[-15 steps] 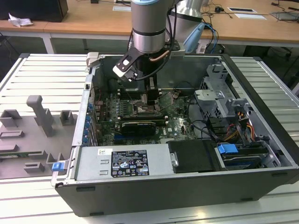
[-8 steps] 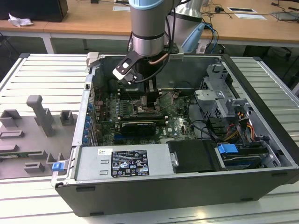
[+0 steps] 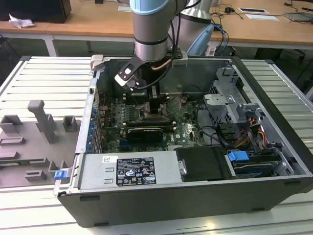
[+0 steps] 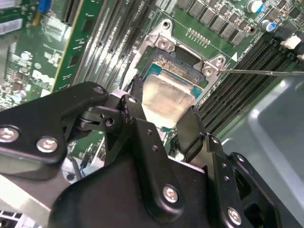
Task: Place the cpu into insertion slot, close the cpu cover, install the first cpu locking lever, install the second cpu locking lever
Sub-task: 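Place the cpu into insertion slot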
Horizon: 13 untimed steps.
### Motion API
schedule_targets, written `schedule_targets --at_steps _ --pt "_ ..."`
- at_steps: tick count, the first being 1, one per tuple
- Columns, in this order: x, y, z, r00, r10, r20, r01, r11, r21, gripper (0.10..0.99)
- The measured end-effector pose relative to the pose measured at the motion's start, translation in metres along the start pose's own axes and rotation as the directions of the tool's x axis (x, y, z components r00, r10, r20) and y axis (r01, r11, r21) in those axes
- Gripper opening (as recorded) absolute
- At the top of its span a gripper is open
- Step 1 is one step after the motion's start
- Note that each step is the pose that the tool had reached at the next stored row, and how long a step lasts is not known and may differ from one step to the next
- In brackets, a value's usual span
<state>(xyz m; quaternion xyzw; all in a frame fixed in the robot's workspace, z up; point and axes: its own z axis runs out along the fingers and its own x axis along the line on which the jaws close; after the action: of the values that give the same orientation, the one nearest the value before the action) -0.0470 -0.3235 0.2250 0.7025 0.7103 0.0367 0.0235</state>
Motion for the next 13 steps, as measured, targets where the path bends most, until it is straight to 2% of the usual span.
schedule_targets --at_steps 2,5,13 --pt "0.0020 -0.0008 0.0083 1.0000 0.001 -0.0002 -0.001 1.0000 0.000 0.529" --pt "0.0021 -0.0014 0.0136 0.9999 0.016 0.0013 -0.016 0.9999 0.000 0.529" --pt "0.0021 -0.0016 0.0158 0.9999 0.016 0.0013 -0.016 0.9999 0.000 0.529"
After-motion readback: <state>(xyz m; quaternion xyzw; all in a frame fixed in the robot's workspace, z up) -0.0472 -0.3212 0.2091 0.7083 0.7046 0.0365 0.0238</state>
